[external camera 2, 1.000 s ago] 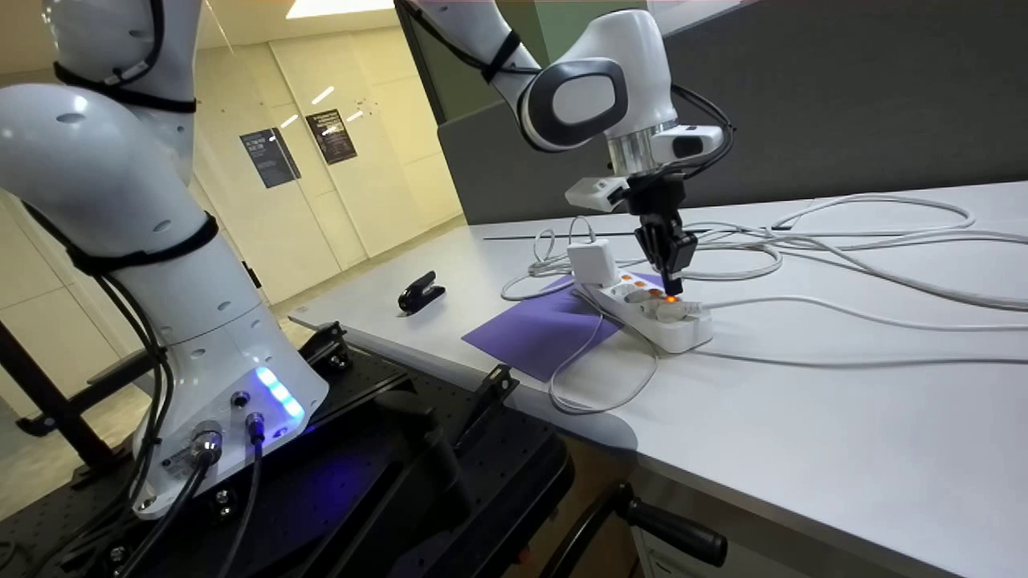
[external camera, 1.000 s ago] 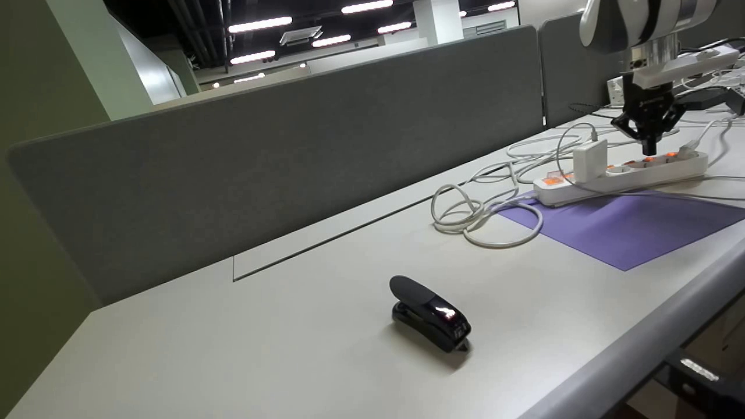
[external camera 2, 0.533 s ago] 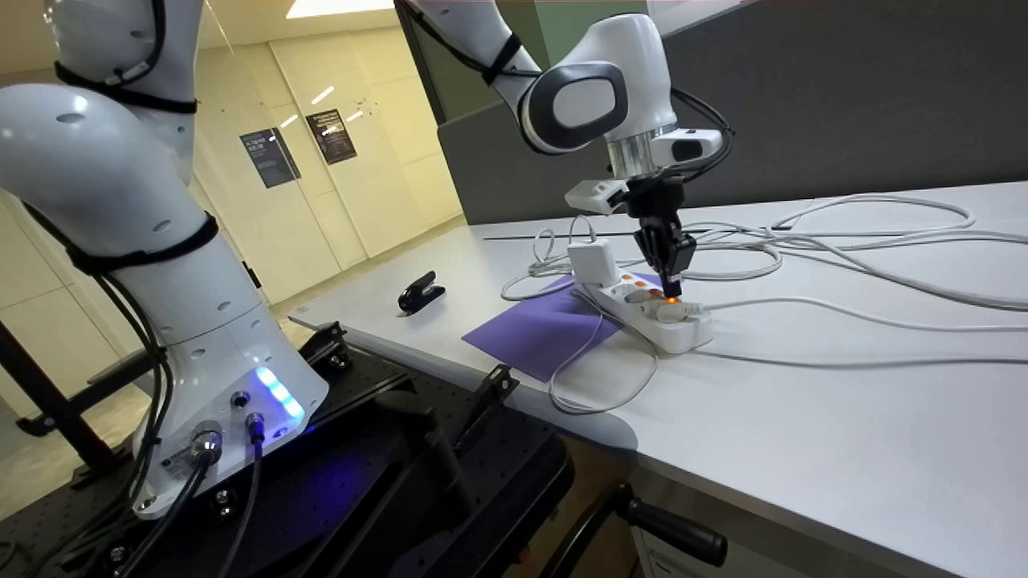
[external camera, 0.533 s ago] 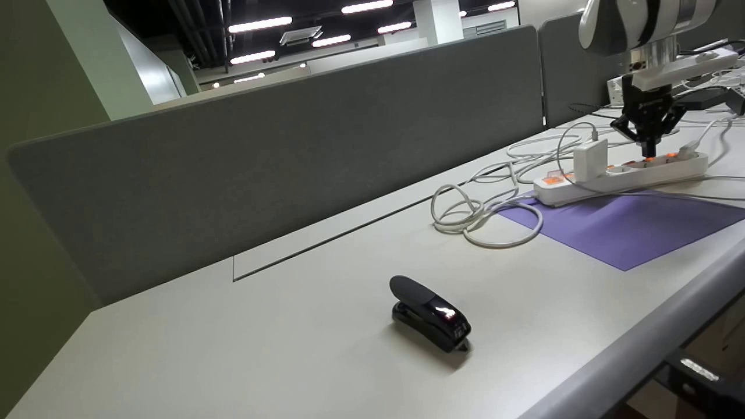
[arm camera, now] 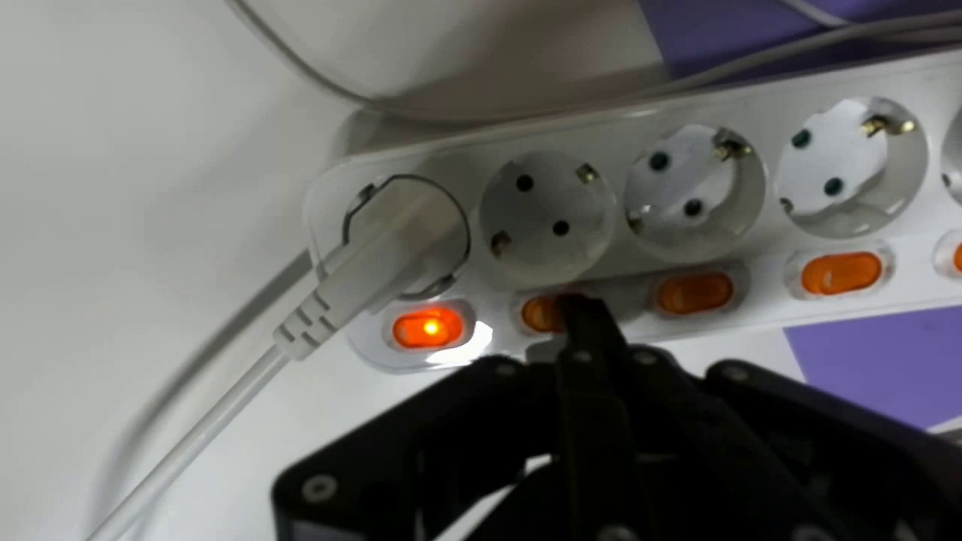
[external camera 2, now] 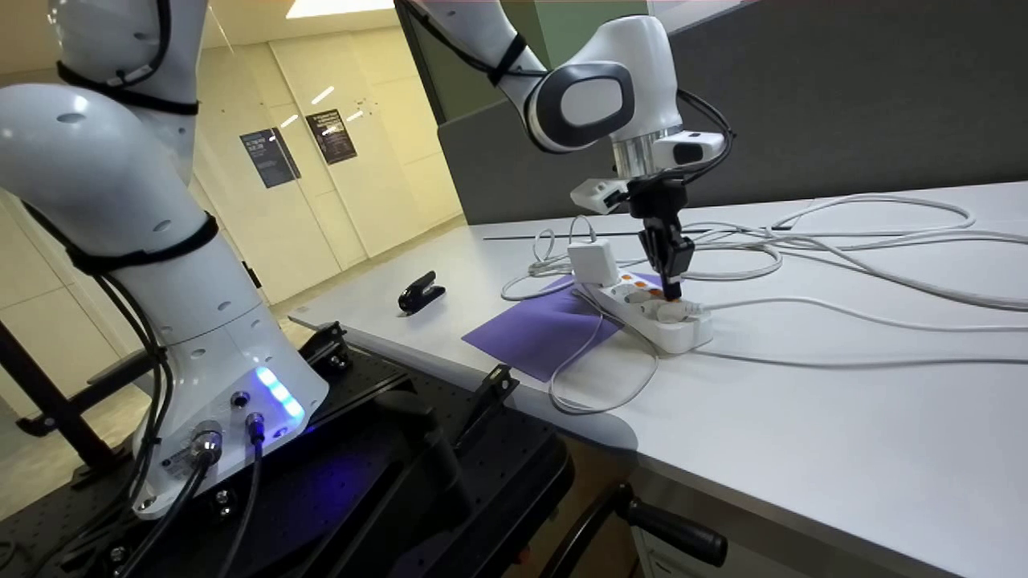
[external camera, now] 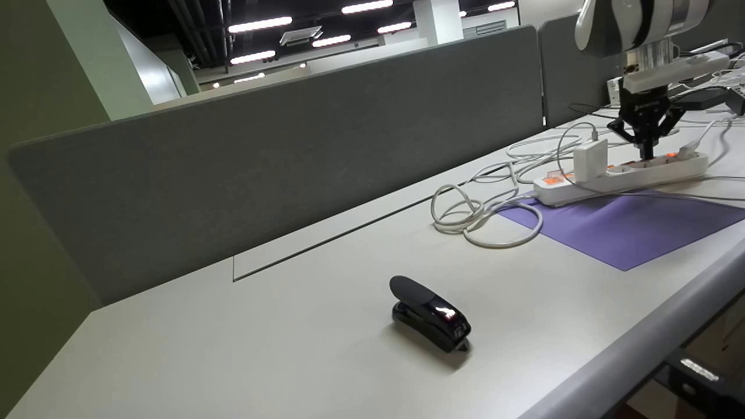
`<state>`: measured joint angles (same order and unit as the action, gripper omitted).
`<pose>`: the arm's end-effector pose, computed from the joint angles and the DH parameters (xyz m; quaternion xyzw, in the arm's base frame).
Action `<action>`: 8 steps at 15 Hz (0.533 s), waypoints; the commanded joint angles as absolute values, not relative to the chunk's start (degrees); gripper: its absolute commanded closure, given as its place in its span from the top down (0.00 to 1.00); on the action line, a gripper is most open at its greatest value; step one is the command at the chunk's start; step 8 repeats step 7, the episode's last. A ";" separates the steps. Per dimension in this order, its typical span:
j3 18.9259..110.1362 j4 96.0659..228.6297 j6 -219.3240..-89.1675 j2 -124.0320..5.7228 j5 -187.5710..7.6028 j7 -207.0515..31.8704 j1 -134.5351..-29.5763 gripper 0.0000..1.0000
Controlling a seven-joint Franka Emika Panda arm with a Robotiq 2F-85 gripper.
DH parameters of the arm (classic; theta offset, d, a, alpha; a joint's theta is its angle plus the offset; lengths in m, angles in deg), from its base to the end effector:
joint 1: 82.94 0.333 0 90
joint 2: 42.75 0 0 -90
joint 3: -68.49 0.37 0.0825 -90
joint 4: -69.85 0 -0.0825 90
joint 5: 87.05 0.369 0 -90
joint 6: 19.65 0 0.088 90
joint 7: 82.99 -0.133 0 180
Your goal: Flip the switch on the extension cord
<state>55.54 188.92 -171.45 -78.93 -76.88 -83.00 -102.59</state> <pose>0.5022 -0.3226 0.1534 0.9409 -0.3370 -0.0248 0.0204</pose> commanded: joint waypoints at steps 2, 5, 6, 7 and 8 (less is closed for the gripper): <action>55.00 184.87 -168.12 -82.68 -76.84 -88.83 -101.64 0.00; 55.39 184.64 -166.02 -81.60 -76.54 -88.92 -102.02 0.00; 55.58 184.69 -165.43 -81.14 -76.50 -88.44 -102.25 0.00; 55.85 184.80 -164.44 -80.43 -76.20 -88.06 -102.56 0.00; 55.85 184.80 -164.44 -80.43 -76.20 -88.06 -102.56 0.00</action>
